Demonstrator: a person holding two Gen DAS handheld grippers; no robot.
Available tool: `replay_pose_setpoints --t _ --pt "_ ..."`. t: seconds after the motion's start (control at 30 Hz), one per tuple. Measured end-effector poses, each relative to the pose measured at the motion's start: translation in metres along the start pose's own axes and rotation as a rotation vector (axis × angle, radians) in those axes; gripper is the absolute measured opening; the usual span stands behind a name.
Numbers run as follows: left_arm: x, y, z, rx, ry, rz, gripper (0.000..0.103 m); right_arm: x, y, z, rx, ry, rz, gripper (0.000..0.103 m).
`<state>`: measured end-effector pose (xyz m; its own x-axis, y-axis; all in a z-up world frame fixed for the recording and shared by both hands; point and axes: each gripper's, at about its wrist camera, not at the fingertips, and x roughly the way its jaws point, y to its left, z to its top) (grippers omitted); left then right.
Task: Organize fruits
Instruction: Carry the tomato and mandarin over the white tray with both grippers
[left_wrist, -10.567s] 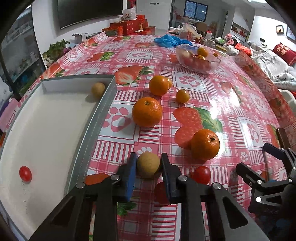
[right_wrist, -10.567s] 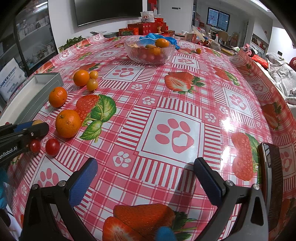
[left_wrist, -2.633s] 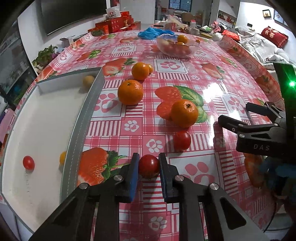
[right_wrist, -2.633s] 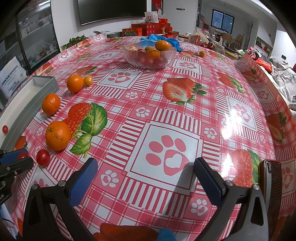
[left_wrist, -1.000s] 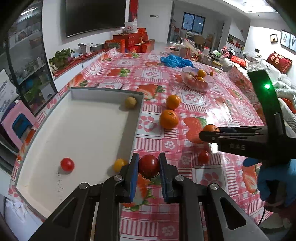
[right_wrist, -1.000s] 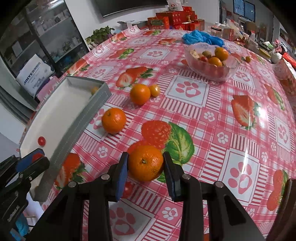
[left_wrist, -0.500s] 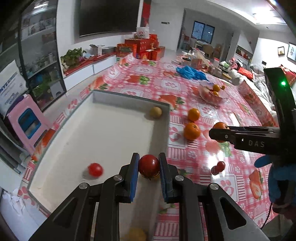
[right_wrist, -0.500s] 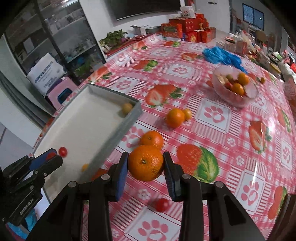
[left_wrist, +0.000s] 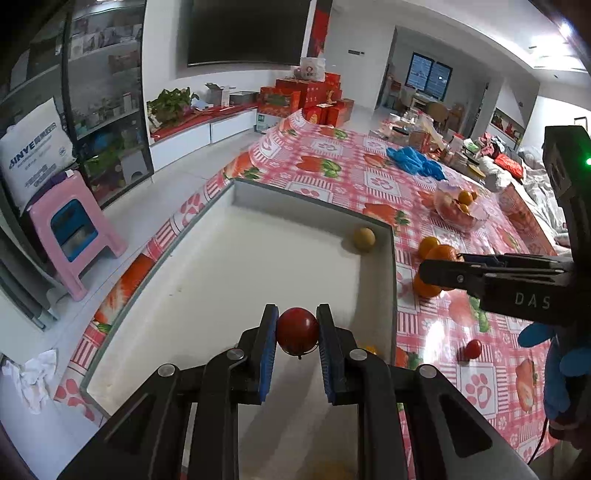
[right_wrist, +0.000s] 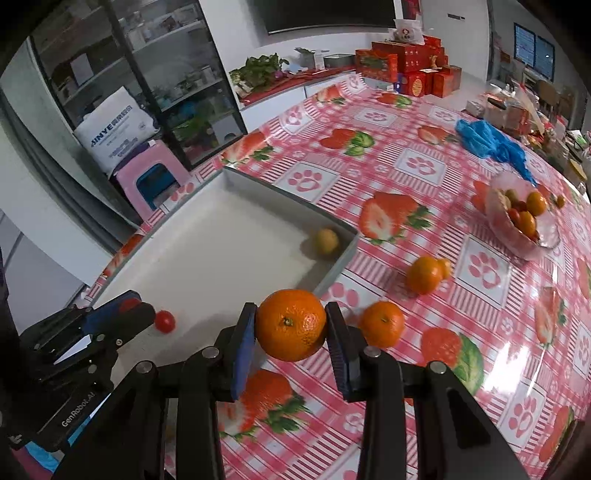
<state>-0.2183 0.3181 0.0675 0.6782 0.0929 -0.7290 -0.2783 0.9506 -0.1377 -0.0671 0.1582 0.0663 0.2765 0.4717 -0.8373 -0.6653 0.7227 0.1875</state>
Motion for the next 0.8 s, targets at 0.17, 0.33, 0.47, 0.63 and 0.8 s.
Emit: replay_pose_setpoints --t 0.17,0.33,0.47,0.63,0.8 --pt "0.003 0.005 0.005 -0.004 -0.007 0.008 0.022 0.004 0.010 0.006 -0.019 0.002 0.009 0.040" --pt "0.010 0.011 0.007 -0.017 0.005 0.014 0.022 0.009 0.018 0.010 -0.028 0.009 0.014 0.040" --pt "0.012 0.016 0.006 -0.026 0.009 0.013 0.022 0.016 0.023 0.012 -0.036 0.020 0.017 0.040" --pt "0.017 0.022 0.005 -0.039 0.016 0.012 0.022 0.023 0.030 0.014 -0.047 0.031 0.023 0.040" --pt "0.021 0.027 0.008 -0.052 0.018 0.011 0.022 0.032 0.036 0.018 -0.060 0.042 0.024 0.040"
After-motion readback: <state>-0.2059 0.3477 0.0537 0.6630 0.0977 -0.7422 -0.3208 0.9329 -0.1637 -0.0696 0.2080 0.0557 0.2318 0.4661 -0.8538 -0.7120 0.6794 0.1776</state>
